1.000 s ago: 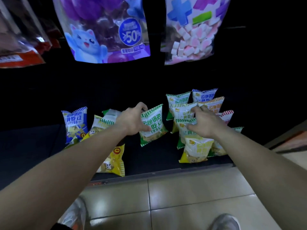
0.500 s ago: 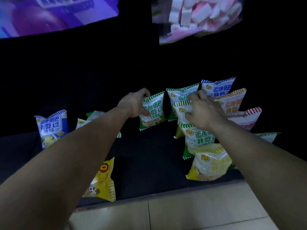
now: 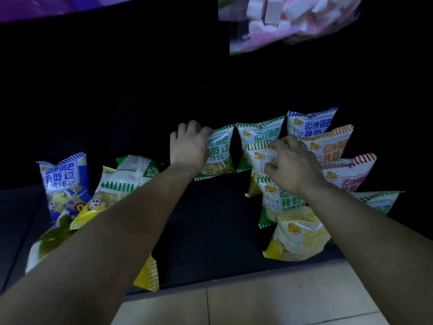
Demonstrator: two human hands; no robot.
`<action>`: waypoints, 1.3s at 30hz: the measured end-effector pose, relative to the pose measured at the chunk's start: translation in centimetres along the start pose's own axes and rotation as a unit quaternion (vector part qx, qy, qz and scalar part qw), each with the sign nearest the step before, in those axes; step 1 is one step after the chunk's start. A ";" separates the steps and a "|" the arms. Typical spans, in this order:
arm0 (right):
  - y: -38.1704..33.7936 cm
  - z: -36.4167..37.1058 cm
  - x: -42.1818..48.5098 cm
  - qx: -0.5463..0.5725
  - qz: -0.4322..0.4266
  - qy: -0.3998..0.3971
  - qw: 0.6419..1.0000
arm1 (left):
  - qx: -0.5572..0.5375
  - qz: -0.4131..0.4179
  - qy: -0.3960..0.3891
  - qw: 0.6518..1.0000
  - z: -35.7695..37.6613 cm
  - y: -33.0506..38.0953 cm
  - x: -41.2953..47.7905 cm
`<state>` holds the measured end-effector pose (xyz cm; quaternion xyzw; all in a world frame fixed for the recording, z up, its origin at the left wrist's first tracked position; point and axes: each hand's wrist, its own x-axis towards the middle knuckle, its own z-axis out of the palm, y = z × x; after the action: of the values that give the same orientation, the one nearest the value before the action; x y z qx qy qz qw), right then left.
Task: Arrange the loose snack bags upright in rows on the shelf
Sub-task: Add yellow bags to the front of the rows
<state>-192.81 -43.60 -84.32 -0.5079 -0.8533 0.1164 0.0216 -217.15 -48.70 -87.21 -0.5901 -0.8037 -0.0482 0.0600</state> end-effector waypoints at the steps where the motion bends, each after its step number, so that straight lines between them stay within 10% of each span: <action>1: -0.1 -0.1 -0.1 0.001 0.002 -0.002 1.000 | -0.004 -0.002 -0.003 1.000 0.1 0.1 -0.1; 19: -12.2 -7.6 -8.5 0.005 -0.088 -0.004 0.996 | -0.045 -0.108 -0.123 0.986 -17.9 -13.7 -18.5; 39: -27.6 8.0 -1.7 0.050 -0.107 -0.096 0.988 | -0.149 -0.207 -0.180 0.950 -14.6 -24.3 -22.3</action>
<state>-217.06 -59.09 -85.87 -0.3984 -0.8939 0.2041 -0.0231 -233.10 -79.18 -76.38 -0.4116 -0.8893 -0.0721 -0.1859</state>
